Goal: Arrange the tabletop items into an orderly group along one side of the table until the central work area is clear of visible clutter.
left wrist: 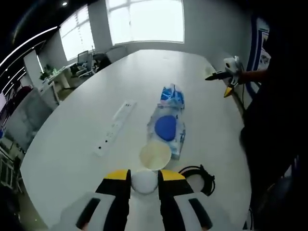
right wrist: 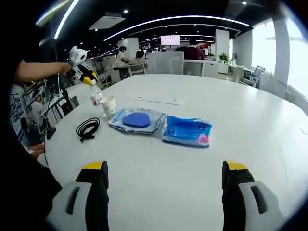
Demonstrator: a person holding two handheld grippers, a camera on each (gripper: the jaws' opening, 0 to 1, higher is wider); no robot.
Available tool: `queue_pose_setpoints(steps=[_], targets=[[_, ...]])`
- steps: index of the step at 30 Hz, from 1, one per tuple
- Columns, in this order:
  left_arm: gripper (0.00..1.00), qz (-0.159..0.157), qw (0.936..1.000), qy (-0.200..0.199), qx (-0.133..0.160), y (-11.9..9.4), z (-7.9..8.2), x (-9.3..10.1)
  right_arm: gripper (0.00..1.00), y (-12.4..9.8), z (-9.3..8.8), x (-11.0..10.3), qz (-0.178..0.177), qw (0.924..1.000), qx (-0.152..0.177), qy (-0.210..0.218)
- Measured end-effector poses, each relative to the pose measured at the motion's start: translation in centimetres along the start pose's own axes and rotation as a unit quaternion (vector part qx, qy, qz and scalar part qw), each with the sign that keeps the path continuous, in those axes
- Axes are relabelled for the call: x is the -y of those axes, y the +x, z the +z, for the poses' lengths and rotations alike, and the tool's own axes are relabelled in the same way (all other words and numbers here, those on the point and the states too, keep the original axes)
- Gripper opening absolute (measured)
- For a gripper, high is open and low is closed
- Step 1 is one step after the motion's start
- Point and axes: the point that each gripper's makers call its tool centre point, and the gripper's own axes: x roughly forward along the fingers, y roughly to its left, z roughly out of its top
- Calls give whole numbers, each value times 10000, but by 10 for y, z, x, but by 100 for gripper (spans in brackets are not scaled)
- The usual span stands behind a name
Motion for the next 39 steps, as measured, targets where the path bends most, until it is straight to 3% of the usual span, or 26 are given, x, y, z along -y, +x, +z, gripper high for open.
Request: queue_pose_setpoints(steps=[8, 12, 18, 25, 29, 33, 34, 39], targets=[[21, -80, 10000, 27, -28, 4, -1, -14, 95, 4, -2, 5, -63, 9999, -41, 78], [21, -38, 9994, 355, 43, 2, 11, 4, 95, 7, -3, 5, -17, 10000, -47, 73], [25, 86, 9996, 276, 15, -5, 12, 5, 95, 7, -6, 0, 40, 10000, -37, 84], [32, 460, 9989, -68, 40, -24, 8, -5, 95, 10, -1, -2, 120, 9999, 7, 25], [43, 479, 9983, -300, 144, -34, 10, 5, 95, 14, 2, -5, 180, 9998, 19, -37], [46, 636, 9966, -491, 154, -39, 9, 16, 95, 18, 7, -9, 252, 9996, 51, -84], [48, 694, 9955, -623, 169, -40, 10, 26, 95, 19, 8, -12, 283, 9995, 52, -97], [53, 853, 9914, -979, 174, -49, -19, 21, 95, 25, 9, -24, 450, 9988, 25, -197]])
